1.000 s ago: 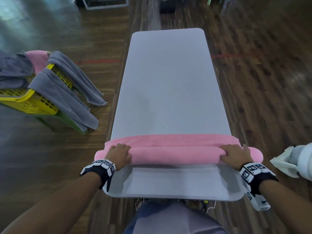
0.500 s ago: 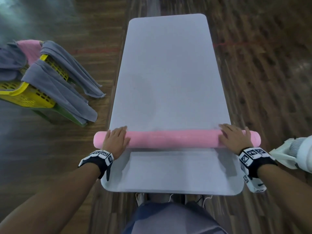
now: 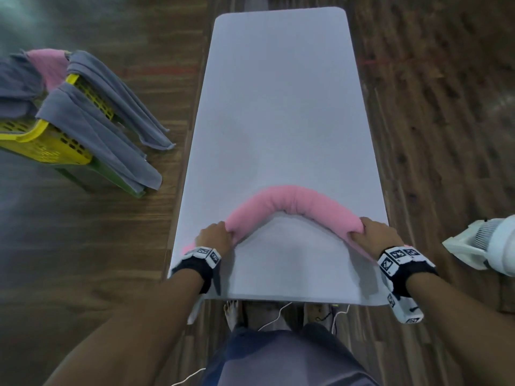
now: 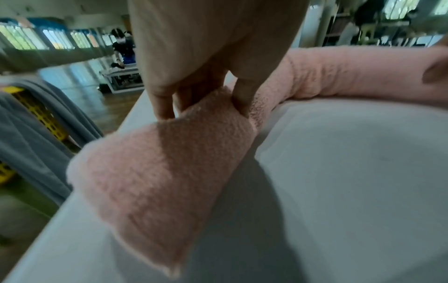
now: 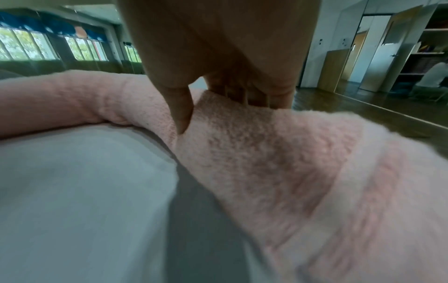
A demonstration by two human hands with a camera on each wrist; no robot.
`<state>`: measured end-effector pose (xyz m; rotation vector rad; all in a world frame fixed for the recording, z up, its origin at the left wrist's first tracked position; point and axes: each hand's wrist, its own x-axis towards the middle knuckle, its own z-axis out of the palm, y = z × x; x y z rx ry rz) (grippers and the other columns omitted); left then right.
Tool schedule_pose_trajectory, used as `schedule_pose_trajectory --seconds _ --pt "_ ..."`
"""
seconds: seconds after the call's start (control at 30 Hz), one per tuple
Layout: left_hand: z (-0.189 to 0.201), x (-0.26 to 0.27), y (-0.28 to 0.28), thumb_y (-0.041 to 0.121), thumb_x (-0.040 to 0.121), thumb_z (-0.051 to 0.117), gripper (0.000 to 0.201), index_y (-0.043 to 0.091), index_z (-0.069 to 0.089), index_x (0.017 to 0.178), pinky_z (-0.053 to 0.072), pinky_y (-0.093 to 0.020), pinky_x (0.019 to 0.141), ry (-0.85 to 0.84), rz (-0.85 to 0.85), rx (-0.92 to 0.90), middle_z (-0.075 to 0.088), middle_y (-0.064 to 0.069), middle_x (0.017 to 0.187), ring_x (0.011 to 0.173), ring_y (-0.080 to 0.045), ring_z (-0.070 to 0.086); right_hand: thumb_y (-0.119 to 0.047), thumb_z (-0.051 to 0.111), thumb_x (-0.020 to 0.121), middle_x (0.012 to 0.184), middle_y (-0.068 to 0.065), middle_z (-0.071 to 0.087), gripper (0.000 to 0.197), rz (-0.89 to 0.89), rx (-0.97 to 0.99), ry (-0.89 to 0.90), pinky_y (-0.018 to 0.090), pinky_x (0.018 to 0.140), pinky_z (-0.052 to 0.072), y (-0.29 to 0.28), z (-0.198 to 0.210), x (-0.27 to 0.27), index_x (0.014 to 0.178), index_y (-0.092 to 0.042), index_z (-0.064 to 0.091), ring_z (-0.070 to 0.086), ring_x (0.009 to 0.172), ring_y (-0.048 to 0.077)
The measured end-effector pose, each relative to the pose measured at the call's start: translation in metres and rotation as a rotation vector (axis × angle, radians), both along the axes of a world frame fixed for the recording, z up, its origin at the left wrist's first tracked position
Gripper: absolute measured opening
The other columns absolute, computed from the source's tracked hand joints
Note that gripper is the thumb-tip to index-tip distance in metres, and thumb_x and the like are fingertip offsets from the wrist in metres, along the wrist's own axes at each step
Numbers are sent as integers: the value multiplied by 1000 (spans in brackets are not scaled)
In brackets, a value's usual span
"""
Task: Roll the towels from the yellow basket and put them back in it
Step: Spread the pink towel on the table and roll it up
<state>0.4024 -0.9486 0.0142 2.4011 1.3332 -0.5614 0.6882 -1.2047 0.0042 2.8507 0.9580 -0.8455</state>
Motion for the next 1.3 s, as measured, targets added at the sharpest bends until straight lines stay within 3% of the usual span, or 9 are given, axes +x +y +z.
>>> schedule_pose_trajectory --seconds 0.27,0.53,0.67,0.77,0.9,1.03,1.17,1.23,1.3 --pt "-2 36 -100 43 91 51 50 2 56 117 44 -35 86 -139 283 -368 59 -21 121 108 -38 56 -57 48 84 109 15 64 53 -234 83 196 37 82 50 21 -15 -102 113 -13 53 62 91 35" --pt "4 28 -137 40 88 56 51 -1 56 118 51 -37 86 -300 477 -563 62 -20 117 102 -36 61 -40 49 89 104 13 58 51 -303 243 280 35 70 41 21 0 -140 132 -19 30 54 83 32" --pt "9 27 -144 41 94 49 49 -2 55 117 49 -35 85 -290 378 -554 61 -20 118 101 -34 59 -47 52 85 126 15 49 58 -288 250 243 43 92 44 30 7 -145 130 -11 40 51 108 34" --pt "13 23 -153 30 98 47 42 -3 51 124 45 -28 82 -297 187 -688 58 -17 122 104 -29 57 -74 59 68 143 13 37 106 -293 141 180 50 107 31 38 14 -154 146 -12 22 39 130 32" --pt "0 8 -152 35 84 67 60 -1 46 128 48 -30 77 -268 -52 -863 56 -7 97 82 -19 53 -82 67 52 158 14 12 145 -139 -3 105 59 113 11 38 16 -151 151 -13 -14 16 144 32" --pt "-4 -11 -140 32 89 64 71 10 29 147 43 -33 98 -179 -128 -844 54 -13 127 109 -25 54 -77 70 56 157 16 12 144 -62 -109 21 60 112 18 49 7 -159 150 -10 -16 18 143 33" --pt "-13 -57 -127 37 85 66 60 21 46 139 37 -28 105 -196 -17 -814 55 -4 135 119 -18 53 -75 65 64 147 11 32 124 154 -23 -85 51 104 33 53 6 -157 150 -9 5 39 129 33" --pt "-15 -92 -130 30 90 63 45 20 54 133 36 -19 94 -224 106 -732 59 0 122 110 -14 54 -77 65 61 146 11 32 126 338 6 -90 54 107 30 55 0 -158 150 -9 8 38 129 33" --pt "-23 -132 -144 26 92 59 35 19 58 127 37 -21 89 -235 299 -634 62 -6 118 111 -19 56 -80 64 58 150 11 27 132 466 -9 -85 59 109 23 60 -5 -163 151 -10 3 33 134 33"
